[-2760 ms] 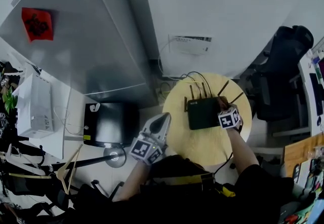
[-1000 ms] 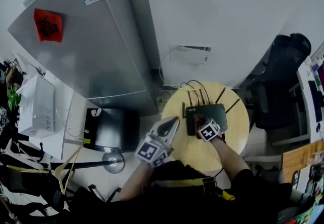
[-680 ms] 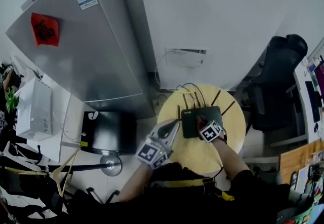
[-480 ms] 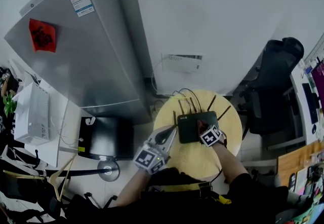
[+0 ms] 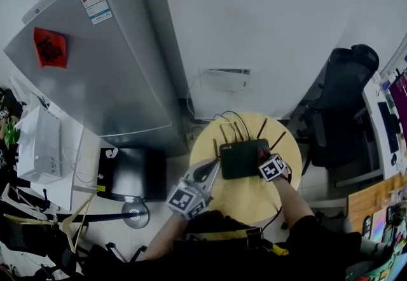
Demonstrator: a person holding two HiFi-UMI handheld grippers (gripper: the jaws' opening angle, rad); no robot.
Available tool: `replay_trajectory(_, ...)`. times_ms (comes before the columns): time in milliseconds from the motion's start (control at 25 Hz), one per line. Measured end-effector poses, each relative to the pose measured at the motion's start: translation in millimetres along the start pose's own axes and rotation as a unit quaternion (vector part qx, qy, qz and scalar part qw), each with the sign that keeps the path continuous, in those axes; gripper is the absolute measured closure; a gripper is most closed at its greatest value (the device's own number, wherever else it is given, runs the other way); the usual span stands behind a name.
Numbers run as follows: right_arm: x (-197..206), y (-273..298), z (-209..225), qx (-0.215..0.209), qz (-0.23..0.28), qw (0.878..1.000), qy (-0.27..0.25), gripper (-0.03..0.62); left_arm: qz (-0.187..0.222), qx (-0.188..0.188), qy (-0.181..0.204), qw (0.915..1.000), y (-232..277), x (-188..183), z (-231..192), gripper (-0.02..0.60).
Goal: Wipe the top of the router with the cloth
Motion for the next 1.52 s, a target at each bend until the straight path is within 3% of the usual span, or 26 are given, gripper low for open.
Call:
replay_trajectory(400,23,11,18,0.001,-0.010,1.000,0.008,0.533,-0.006,0.002,0.007,1.0000,3,1,9,0.588)
replay_trajectory(680,23,0,25,0.025,-0.013,1.000,-0.011,0.533,0.001,-0.003,0.012,0.9999,3,2,13,0.588)
replay_trajectory(920,34,-12,37,0.053,-0.045,0.997,-0.018,0.533,-0.006,-0.004,-0.002,1.0000,10,6,18,0.588)
replay_trajectory(1120,42,-29,41,0.056,-0.028,0.997,-0.034,0.533,-0.001,0.001,-0.016,0.9999,21,7,29,0.588)
replay_trajectory(1320,16,-44,22,0.043,0.049,0.989,-0.129,0.533,0.011,-0.018,-0.017,0.9996,19,9,28,0.588)
replay_trajectory(1520,-59,-50,-25,0.026,0.127,0.960,-0.250,0.533,0.021,-0.061,-0.017,0.9977,-1,7,15,0.588)
Point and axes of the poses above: the fingertips, and each gripper's own axes: y forward along the fingers, z to its right, x out of its underside, the point moved 3 cm from there along -y, backward along the fingers, and after that the axes turned 7 degrees about -y, right-handed, at the moved point
